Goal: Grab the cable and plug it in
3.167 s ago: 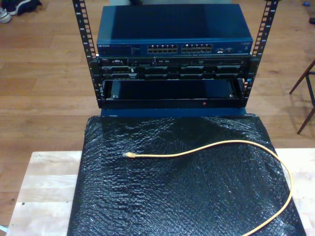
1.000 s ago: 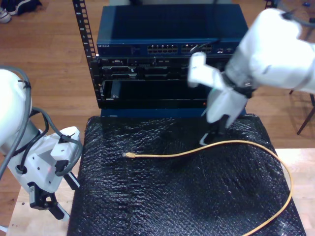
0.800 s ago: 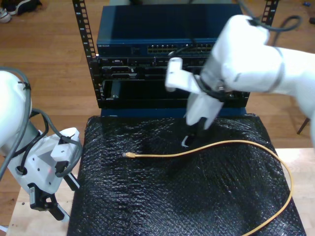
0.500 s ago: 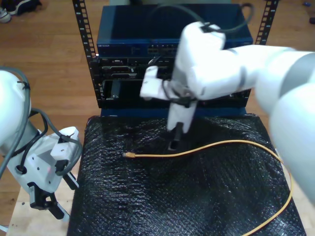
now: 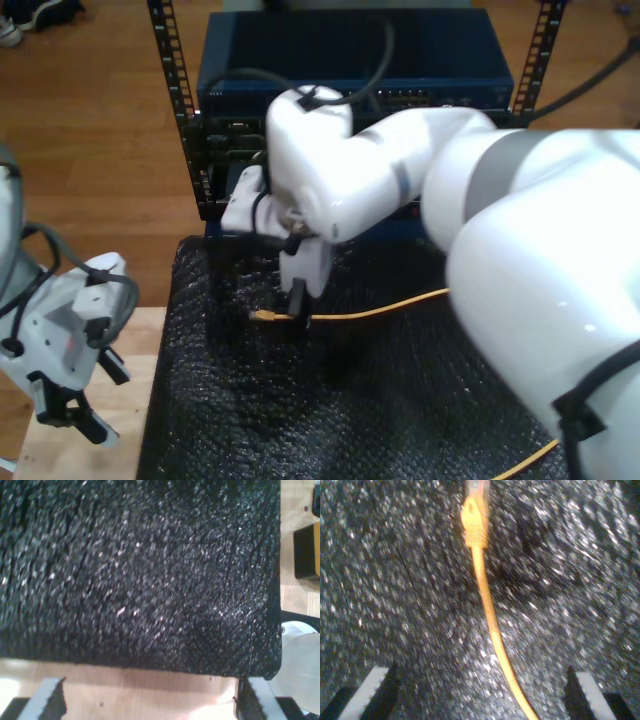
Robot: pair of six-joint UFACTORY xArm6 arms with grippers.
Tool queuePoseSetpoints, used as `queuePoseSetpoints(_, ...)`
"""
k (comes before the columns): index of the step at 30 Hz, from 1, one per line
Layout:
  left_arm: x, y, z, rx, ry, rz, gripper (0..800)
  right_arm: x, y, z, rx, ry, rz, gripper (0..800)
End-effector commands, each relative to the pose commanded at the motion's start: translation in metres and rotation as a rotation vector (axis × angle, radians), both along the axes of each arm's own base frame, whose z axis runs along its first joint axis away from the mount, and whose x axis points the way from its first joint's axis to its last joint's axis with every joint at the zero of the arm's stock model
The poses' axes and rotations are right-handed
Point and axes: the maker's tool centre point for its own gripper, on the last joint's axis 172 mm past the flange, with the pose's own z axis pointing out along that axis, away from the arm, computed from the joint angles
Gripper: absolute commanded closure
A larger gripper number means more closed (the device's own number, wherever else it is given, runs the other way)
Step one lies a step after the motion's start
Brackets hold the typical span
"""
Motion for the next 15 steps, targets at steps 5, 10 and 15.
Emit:
queuePoseSetpoints(5,0.0,0.001,0.0,0.0,0.0,0.002,0,-0.003,0.019,-0.014,-0.007,-0.006,0.036,23)
queuePoseSetpoints(10,-0.001,0.0,-0.001,-0.002,0.004,0.003,0,-0.005,0.033,-0.022,-0.012,-0.004,0.059,34)
queuePoseSetpoints(15,-0.001,0.0,-0.001,-0.002,0.004,0.003,0,-0.002,0.042,-0.031,-0.015,0.0,0.07,85)
